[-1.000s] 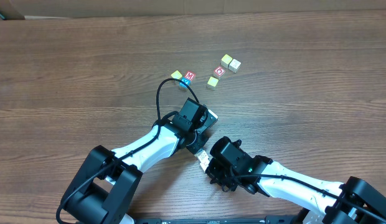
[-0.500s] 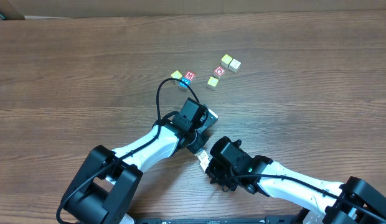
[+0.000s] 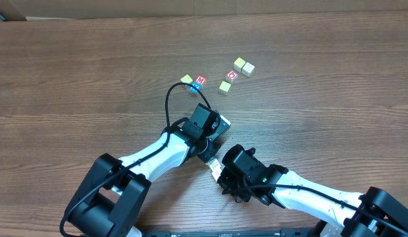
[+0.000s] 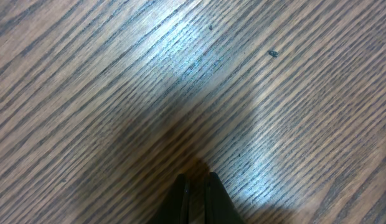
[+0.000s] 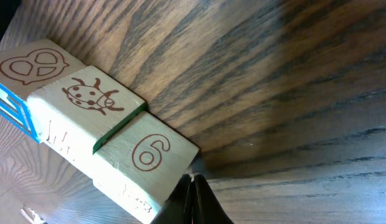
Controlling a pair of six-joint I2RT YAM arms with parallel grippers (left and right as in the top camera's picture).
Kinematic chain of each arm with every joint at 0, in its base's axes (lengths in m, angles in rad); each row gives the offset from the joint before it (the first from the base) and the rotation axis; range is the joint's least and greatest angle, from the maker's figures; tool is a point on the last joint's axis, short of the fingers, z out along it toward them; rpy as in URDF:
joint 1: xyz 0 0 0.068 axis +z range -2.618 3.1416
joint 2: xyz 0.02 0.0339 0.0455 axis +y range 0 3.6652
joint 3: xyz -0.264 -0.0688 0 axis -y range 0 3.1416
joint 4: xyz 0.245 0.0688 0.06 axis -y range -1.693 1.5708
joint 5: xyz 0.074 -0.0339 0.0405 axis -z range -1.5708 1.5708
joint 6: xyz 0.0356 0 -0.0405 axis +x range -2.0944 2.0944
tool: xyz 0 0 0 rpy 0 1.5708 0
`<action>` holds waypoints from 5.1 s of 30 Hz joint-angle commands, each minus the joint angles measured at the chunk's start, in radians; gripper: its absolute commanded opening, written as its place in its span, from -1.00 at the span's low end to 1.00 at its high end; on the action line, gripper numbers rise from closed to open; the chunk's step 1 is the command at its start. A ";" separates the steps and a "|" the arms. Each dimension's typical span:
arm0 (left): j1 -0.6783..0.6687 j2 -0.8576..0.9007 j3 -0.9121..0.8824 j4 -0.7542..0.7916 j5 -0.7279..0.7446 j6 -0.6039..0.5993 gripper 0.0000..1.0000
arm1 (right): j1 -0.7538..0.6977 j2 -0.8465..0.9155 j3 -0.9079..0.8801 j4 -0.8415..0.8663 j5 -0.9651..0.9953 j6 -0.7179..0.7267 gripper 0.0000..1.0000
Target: Flip 5 blocks
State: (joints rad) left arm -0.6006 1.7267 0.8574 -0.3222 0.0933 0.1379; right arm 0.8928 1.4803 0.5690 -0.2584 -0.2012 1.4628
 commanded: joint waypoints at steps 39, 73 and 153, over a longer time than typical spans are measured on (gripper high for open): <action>-0.010 0.058 -0.037 0.013 0.064 -0.003 -0.92 | 0.015 0.000 0.004 0.020 0.025 0.004 -0.92; -0.043 0.058 -0.037 0.021 0.072 -0.003 -0.92 | 0.049 0.002 0.004 0.030 0.044 0.027 -0.92; -0.070 0.058 -0.037 0.069 0.099 -0.003 -0.92 | 0.051 0.053 0.003 0.048 0.050 0.030 -0.92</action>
State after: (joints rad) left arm -0.6384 1.7489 0.8570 -0.2371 0.1268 0.1379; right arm 0.9455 1.5112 0.5690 -0.2214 -0.2073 1.4891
